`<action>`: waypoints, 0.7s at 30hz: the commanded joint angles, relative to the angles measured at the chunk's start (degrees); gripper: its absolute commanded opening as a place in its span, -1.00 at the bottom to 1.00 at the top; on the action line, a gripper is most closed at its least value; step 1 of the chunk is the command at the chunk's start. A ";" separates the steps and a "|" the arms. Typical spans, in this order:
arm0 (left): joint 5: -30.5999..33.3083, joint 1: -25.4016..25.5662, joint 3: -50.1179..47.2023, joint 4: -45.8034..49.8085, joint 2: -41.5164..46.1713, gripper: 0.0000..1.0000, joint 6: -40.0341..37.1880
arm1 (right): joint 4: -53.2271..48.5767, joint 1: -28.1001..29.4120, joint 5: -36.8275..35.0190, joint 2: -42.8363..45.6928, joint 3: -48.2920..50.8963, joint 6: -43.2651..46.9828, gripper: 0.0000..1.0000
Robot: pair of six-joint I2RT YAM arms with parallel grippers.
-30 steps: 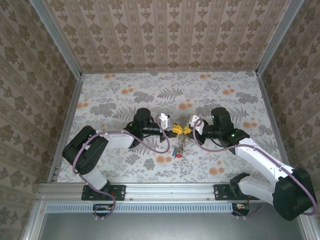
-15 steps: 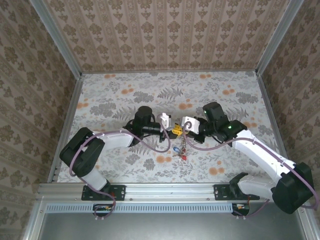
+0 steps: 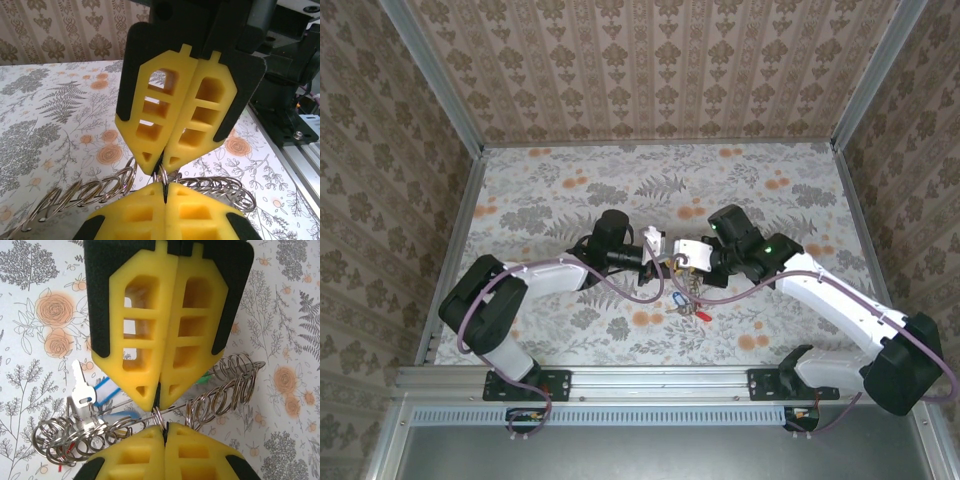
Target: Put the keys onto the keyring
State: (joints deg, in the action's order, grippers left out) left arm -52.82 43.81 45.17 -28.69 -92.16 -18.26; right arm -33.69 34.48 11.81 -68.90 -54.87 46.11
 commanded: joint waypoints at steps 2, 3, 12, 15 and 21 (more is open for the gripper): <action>0.19 1.47 0.84 -3.10 1.51 -1.00 0.91 | 10.55 -0.79 13.18 3.57 1.96 -4.13 -1.00; -0.38 1.51 1.29 -2.83 1.30 -1.00 1.23 | 10.58 -0.90 13.60 3.69 2.06 -4.35 -1.00; 2.18 2.07 3.21 -1.99 0.13 -0.71 3.32 | 13.37 -0.98 15.72 4.22 3.09 -6.05 -1.00; 2.69 2.19 2.78 -1.91 0.59 -1.00 2.61 | 13.15 -0.94 15.45 4.30 3.02 -5.94 -1.00; 5.22 1.98 0.42 -2.74 2.75 -1.00 1.22 | 13.32 -2.54 18.03 6.90 5.17 -6.32 -0.63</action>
State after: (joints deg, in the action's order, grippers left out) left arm -50.59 44.71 45.71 -28.69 -91.26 -16.27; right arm -27.24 31.44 18.72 -65.06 -50.15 40.49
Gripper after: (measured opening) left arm 0.048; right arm 0.158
